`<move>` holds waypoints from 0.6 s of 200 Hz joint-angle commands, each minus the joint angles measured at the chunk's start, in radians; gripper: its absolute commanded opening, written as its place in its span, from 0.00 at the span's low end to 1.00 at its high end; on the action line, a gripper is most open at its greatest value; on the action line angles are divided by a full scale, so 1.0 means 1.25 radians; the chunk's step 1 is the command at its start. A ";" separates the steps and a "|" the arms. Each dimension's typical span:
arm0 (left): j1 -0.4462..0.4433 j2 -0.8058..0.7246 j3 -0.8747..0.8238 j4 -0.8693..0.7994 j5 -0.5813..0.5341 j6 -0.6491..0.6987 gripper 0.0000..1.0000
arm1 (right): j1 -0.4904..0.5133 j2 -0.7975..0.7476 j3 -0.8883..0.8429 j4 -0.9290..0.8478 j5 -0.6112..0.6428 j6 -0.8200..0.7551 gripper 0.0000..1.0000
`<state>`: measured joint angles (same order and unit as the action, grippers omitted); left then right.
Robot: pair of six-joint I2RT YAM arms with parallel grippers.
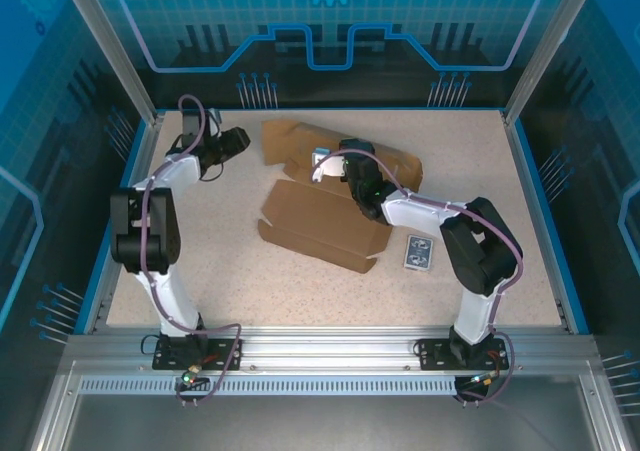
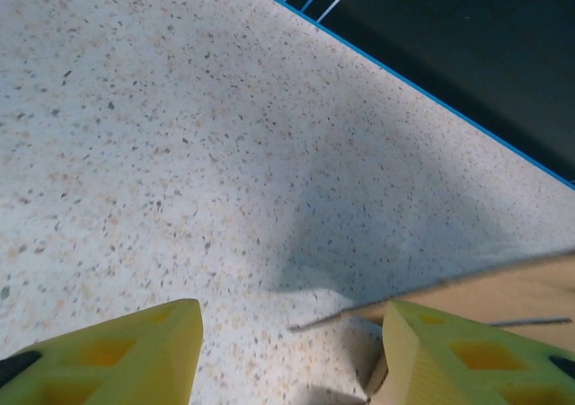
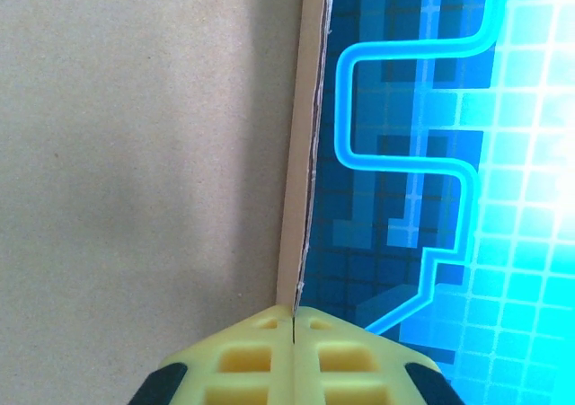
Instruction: Fold the paper box
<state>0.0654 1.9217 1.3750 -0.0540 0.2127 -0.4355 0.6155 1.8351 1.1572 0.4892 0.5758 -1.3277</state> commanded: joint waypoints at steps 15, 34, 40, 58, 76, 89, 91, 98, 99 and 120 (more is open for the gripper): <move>0.007 0.093 0.114 -0.084 0.050 0.011 0.56 | 0.006 0.018 -0.015 0.070 0.007 -0.037 0.00; 0.005 0.135 0.157 -0.094 0.068 0.013 0.56 | 0.004 0.018 -0.013 0.066 0.007 -0.036 0.00; 0.004 0.147 0.169 -0.095 0.075 0.013 0.56 | 0.005 0.017 -0.013 0.062 0.006 -0.035 0.00; -0.002 0.184 0.207 -0.099 0.104 0.016 0.56 | 0.005 0.016 -0.013 0.058 0.005 -0.032 0.00; -0.015 0.213 0.241 -0.101 0.141 0.039 0.56 | 0.005 0.016 -0.010 0.053 0.004 -0.029 0.00; -0.024 0.220 0.245 -0.087 0.172 0.054 0.56 | 0.006 0.015 -0.010 0.048 0.004 -0.026 0.00; -0.025 0.221 0.243 -0.084 0.176 0.056 0.56 | 0.005 0.016 -0.010 0.047 0.004 -0.026 0.00; -0.029 0.218 0.233 -0.069 0.193 0.063 0.56 | 0.005 0.015 -0.009 0.046 0.005 -0.025 0.00; -0.029 0.218 0.232 -0.067 0.194 0.063 0.56 | 0.005 0.015 -0.009 0.046 0.005 -0.025 0.00; -0.036 0.204 0.194 -0.026 0.234 0.087 0.56 | 0.002 0.013 -0.009 0.040 0.002 -0.021 0.00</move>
<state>0.0391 2.1891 1.6451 -0.1448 0.3962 -0.3882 0.6151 1.8404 1.1442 0.5171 0.5758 -1.3476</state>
